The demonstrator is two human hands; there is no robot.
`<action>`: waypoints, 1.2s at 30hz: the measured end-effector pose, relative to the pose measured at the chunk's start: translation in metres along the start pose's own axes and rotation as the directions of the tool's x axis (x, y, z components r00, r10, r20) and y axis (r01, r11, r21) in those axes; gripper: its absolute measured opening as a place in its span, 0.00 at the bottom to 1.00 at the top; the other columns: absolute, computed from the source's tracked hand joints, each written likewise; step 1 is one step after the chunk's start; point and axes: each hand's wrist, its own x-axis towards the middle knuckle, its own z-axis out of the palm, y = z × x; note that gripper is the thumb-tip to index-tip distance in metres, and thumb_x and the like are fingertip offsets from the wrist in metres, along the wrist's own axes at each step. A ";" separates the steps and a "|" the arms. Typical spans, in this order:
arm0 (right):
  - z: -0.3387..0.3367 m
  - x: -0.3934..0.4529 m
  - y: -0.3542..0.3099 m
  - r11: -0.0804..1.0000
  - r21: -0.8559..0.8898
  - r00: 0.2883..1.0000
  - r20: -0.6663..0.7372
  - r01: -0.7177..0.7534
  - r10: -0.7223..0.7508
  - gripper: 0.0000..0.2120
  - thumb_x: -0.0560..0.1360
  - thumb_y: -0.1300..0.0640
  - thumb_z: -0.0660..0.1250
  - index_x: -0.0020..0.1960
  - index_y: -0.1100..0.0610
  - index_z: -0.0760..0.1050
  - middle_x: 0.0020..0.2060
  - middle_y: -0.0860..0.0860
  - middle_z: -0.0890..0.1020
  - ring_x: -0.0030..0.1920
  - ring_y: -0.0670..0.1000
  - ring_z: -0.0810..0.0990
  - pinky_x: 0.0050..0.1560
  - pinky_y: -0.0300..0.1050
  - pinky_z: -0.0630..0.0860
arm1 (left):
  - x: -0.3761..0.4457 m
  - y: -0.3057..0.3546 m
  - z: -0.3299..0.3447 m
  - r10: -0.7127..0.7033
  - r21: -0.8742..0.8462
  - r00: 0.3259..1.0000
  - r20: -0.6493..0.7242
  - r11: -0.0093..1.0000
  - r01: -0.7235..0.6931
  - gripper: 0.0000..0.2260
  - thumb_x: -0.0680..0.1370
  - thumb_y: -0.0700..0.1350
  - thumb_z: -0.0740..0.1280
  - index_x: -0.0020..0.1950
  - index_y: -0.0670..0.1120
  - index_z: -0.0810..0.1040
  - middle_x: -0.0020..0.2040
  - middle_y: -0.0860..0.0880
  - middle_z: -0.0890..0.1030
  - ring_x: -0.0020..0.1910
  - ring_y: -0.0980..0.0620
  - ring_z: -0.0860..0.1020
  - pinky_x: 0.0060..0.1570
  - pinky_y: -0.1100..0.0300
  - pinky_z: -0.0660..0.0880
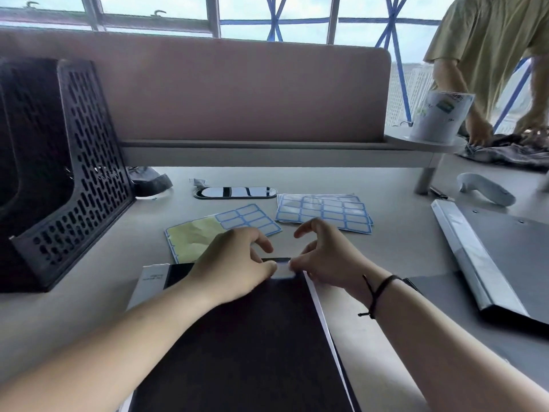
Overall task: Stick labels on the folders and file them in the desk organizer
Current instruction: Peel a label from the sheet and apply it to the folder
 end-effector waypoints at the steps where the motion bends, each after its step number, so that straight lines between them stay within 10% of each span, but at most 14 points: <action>1: 0.000 0.000 0.000 1.000 -0.001 1.000 -0.002 -0.002 0.002 0.22 0.66 0.62 0.75 0.56 0.51 0.71 0.37 0.55 0.81 0.24 0.47 0.73 0.23 0.35 0.65 | -0.001 0.000 0.001 0.005 0.016 1.000 -0.008 1.000 -0.005 0.08 0.72 0.53 0.75 0.47 0.57 0.78 0.36 0.54 0.83 0.32 0.61 0.78 0.35 0.62 0.71; 24: 0.001 -0.001 0.000 1.000 0.017 0.999 0.023 -0.025 0.024 0.21 0.67 0.65 0.73 0.55 0.53 0.70 0.32 0.53 0.80 0.22 0.49 0.70 0.24 0.39 0.67 | -0.003 0.001 0.001 0.084 0.149 0.996 -0.035 0.986 -0.078 0.05 0.72 0.52 0.74 0.42 0.54 0.80 0.36 0.57 0.79 0.38 0.61 0.77 0.39 0.61 0.76; 31: 0.001 -0.003 0.003 0.999 0.039 1.000 -0.002 -0.018 0.018 0.19 0.66 0.66 0.73 0.53 0.54 0.72 0.35 0.53 0.79 0.26 0.51 0.72 0.25 0.42 0.70 | -0.005 0.002 -0.014 0.151 0.241 0.978 0.142 0.953 -0.182 0.05 0.76 0.50 0.71 0.52 0.54 0.83 0.44 0.58 0.79 0.44 0.60 0.76 0.41 0.68 0.69; 36: 0.005 -0.009 0.009 0.994 0.108 0.994 -0.108 0.012 -0.001 0.09 0.73 0.64 0.68 0.48 0.52 0.75 0.40 0.52 0.81 0.31 0.51 0.76 0.31 0.45 0.74 | -0.021 0.010 -0.026 0.098 0.449 0.932 0.348 0.856 -0.258 0.19 0.80 0.59 0.62 0.70 0.58 0.72 0.62 0.55 0.70 0.62 0.52 0.72 0.62 0.56 0.70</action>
